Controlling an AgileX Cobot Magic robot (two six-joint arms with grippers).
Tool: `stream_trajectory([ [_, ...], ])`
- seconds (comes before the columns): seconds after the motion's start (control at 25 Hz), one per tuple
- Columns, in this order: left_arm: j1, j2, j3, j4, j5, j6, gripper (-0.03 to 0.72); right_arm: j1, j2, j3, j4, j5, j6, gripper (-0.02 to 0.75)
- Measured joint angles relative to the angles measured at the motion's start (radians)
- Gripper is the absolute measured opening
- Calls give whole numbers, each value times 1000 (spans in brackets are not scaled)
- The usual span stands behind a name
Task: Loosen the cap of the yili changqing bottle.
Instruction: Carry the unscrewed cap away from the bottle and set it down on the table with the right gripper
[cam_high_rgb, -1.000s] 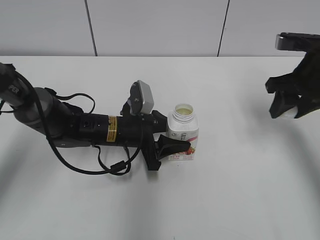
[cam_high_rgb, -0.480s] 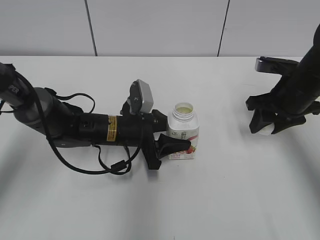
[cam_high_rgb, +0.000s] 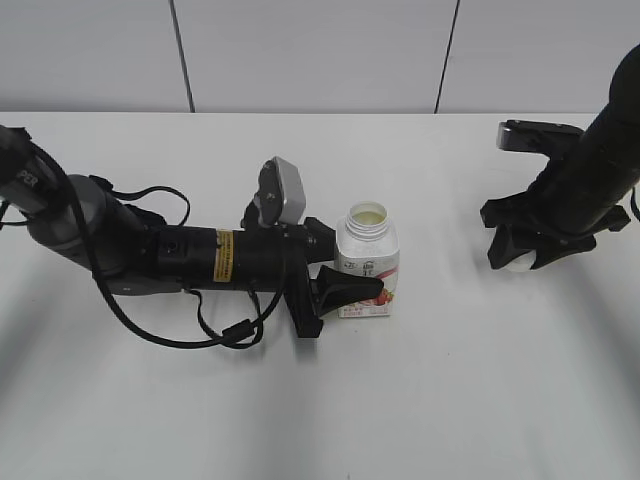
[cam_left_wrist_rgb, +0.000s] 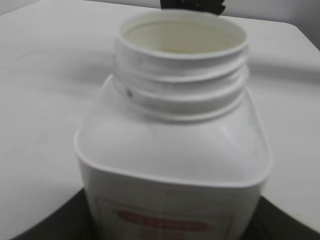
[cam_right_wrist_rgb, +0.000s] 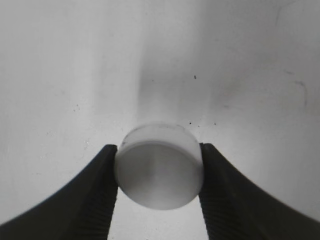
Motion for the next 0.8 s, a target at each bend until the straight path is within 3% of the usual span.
stream_trajectory([
  [0.48,0,0,0,-10,0,0,385,0,37,-1,4,7,-23,389],
  [0.8,0,0,0,-11,0,0,385,0,37,-44,39,49,-25,533],
])
